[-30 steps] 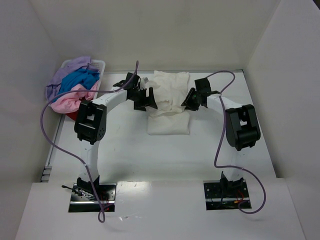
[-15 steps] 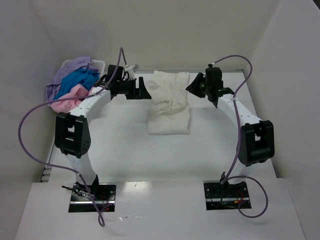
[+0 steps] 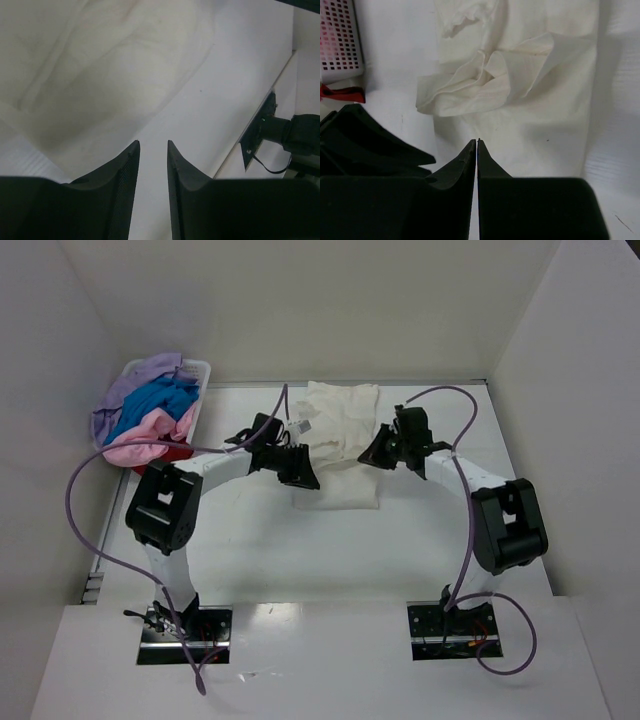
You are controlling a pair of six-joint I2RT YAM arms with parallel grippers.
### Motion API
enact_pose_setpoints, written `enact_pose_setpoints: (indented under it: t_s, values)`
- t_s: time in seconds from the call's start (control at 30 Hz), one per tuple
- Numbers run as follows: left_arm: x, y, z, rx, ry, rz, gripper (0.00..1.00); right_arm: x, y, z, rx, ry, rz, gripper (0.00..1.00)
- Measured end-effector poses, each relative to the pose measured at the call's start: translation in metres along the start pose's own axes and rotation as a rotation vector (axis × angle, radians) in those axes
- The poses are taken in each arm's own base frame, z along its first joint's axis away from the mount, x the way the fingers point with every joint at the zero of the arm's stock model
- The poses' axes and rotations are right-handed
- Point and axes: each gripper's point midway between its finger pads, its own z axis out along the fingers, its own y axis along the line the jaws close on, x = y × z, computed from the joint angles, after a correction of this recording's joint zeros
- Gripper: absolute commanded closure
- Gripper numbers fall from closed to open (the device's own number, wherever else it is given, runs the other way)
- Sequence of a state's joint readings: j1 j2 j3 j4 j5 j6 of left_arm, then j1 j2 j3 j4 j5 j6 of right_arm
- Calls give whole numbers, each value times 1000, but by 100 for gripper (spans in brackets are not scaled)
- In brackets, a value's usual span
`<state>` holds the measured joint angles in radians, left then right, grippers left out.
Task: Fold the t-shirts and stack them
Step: Fold the folded rectangular tshirt in 1/3 of the way
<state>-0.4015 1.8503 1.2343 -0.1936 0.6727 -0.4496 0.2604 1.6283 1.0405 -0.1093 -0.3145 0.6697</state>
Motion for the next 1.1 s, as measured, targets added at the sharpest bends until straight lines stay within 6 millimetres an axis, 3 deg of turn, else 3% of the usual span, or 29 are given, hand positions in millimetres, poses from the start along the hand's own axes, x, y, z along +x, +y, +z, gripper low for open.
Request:
enact_pose_setpoints:
  t_s: [0.2, 0.4, 0.57, 0.8, 0.9, 1.1]
  values:
    - [-3, 37, 34, -56, 34, -48, 64, 11, -10, 18, 9, 42, 11, 93]
    - [-44, 51, 54, -83, -17, -23, 62, 19, -28, 45, 47, 92, 27, 93]
    - [-75, 59, 45, -110, -87, -14, 54, 13, -30, 61, 52, 96, 20, 92]
    - [-122, 78, 31, -162, -196, -4, 41, -12, -18, 82, 26, 60, 3, 92]
    - [-132, 89, 32, -192, -217, 4, 34, -19, -17, 89, 28, 49, -3, 92]
    - [-141, 102, 20, -263, -253, 5, 8, -38, -14, 91, 40, 1, -28, 92]
